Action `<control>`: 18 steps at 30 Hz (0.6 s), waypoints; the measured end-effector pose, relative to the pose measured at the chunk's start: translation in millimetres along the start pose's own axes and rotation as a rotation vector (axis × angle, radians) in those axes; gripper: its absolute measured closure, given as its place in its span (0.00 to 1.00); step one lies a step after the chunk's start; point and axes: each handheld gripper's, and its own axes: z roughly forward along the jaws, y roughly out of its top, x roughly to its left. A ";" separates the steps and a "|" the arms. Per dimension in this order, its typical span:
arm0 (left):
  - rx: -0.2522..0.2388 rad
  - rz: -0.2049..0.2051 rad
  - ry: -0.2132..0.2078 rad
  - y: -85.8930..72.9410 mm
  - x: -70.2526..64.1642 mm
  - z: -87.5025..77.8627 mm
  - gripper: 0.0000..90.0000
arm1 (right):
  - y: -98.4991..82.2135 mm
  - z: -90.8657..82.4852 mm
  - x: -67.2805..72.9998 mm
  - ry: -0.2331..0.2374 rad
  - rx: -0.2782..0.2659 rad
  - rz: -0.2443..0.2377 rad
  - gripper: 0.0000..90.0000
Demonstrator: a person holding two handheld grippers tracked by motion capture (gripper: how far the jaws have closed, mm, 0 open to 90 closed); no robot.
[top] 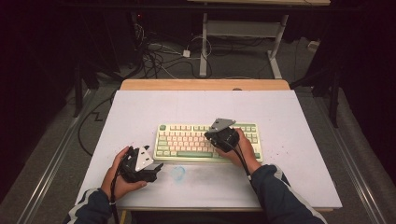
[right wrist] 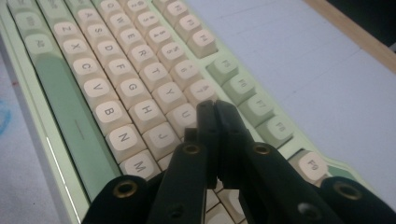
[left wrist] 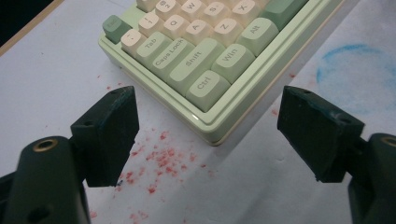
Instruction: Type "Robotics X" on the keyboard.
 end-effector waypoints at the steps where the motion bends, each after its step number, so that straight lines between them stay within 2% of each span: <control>1: 0.000 0.001 0.001 -0.2 -0.2 0.2 0.22 | 0.1 -2.5 -1.4 -0.001 -0.011 0.005 1.00; 12: 0.008 0.017 0.012 -0.7 0.3 0.7 0.22 | -0.3 -19.4 -6.9 -0.008 -0.078 0.051 0.88; 18: 0.007 0.019 0.014 -0.3 1.0 0.2 0.22 | -3.1 -28.2 -9.3 -0.035 -0.120 0.072 0.72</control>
